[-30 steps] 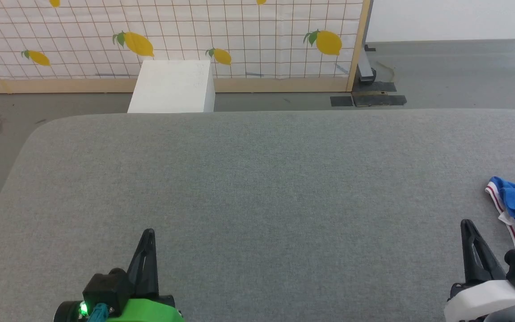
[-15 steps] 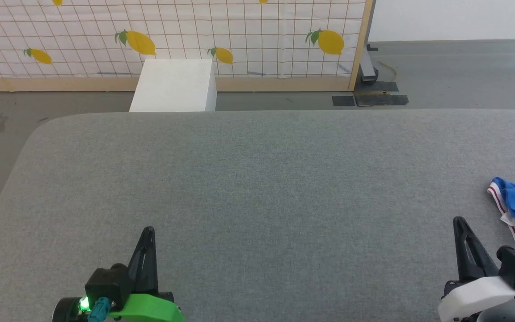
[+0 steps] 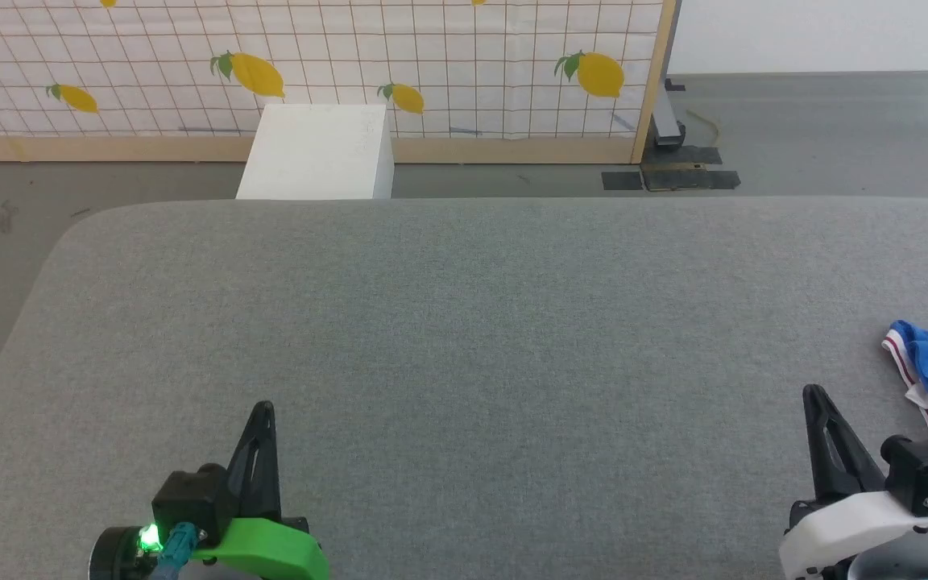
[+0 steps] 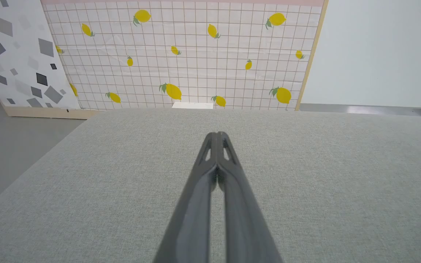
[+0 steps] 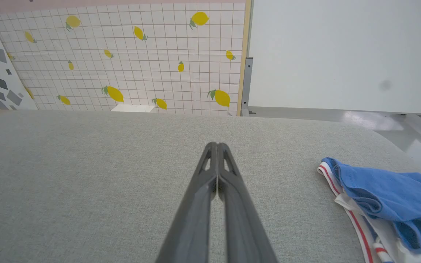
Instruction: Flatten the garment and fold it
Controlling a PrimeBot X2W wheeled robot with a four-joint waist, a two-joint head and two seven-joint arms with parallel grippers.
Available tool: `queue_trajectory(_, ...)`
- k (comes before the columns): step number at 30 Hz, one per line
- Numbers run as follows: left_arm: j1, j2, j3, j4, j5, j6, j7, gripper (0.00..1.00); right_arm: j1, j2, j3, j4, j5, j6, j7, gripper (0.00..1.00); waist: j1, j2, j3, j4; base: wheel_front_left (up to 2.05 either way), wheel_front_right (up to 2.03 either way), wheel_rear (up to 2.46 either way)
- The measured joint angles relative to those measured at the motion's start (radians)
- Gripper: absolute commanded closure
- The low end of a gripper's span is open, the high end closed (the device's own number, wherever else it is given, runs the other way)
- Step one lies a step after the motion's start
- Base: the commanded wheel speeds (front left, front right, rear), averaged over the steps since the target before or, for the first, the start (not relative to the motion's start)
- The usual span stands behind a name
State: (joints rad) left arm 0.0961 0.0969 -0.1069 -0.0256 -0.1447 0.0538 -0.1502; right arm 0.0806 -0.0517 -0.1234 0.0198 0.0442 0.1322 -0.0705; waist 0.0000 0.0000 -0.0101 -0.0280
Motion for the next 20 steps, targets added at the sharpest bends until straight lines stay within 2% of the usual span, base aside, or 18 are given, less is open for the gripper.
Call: queue_trajectory(20,-0.019,-0.010,0.029,0.007,0.040,-0.012,0.038,1.00,-0.020,0.000,0.033,-0.004,-0.010,0.000,0.019,1.00,0.0000,0.0000,0.003,0.008,0.00,0.00,0.00)
